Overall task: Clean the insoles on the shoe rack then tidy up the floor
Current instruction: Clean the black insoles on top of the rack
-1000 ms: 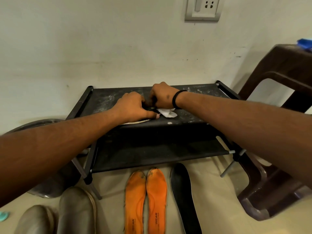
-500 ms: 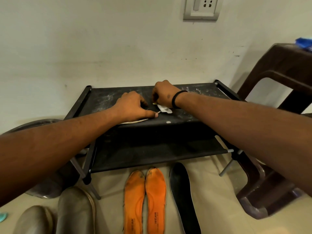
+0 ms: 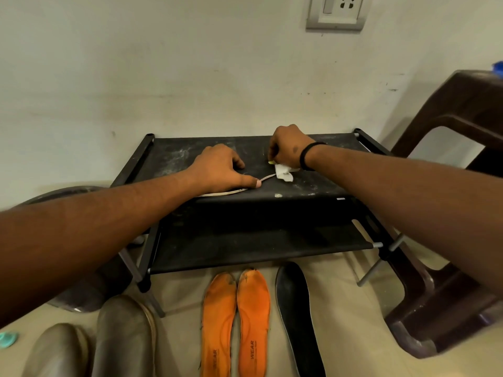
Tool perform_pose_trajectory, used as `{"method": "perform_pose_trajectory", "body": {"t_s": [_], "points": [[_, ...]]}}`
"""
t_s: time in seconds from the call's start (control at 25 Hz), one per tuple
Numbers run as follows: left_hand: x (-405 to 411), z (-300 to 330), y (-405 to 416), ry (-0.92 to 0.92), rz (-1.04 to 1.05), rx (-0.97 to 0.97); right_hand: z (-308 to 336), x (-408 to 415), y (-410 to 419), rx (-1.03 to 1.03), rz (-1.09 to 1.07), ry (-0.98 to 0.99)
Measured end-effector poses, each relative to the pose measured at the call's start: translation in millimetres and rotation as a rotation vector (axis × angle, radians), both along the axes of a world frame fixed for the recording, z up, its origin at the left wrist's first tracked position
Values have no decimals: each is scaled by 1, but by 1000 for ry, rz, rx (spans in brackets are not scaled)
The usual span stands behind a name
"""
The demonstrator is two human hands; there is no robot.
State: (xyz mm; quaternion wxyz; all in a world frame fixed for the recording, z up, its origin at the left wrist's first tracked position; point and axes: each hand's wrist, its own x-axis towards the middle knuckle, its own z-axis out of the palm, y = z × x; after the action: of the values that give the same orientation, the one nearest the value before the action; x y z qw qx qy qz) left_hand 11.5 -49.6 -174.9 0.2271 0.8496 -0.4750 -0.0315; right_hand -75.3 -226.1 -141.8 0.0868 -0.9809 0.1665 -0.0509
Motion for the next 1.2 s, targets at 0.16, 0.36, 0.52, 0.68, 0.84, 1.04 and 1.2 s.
{"method": "perform_pose_trajectory", "body": {"t_s": [0.16,0.36,0.52,0.68,0.84,1.04,1.2], "points": [[1,-2,3,1,5,3,-9,4,11,54,26,-65],[-1,0,1,-4,2,7,9,-22,6,51,106,148],[0,0,0,2,2,17,0,-8,-10,-51,-94,12],[-1,0,4,1,10,7,-14,3,15,-51,-19,-60],[-3,1,3,12,1,1,3,-16,19,23,114,93],[-1,1,1,15,8,8,-2,-7,-9,-142,-85,26],[-2,0,5,13,15,13,-13,3,9,-123,-13,-15]]}}
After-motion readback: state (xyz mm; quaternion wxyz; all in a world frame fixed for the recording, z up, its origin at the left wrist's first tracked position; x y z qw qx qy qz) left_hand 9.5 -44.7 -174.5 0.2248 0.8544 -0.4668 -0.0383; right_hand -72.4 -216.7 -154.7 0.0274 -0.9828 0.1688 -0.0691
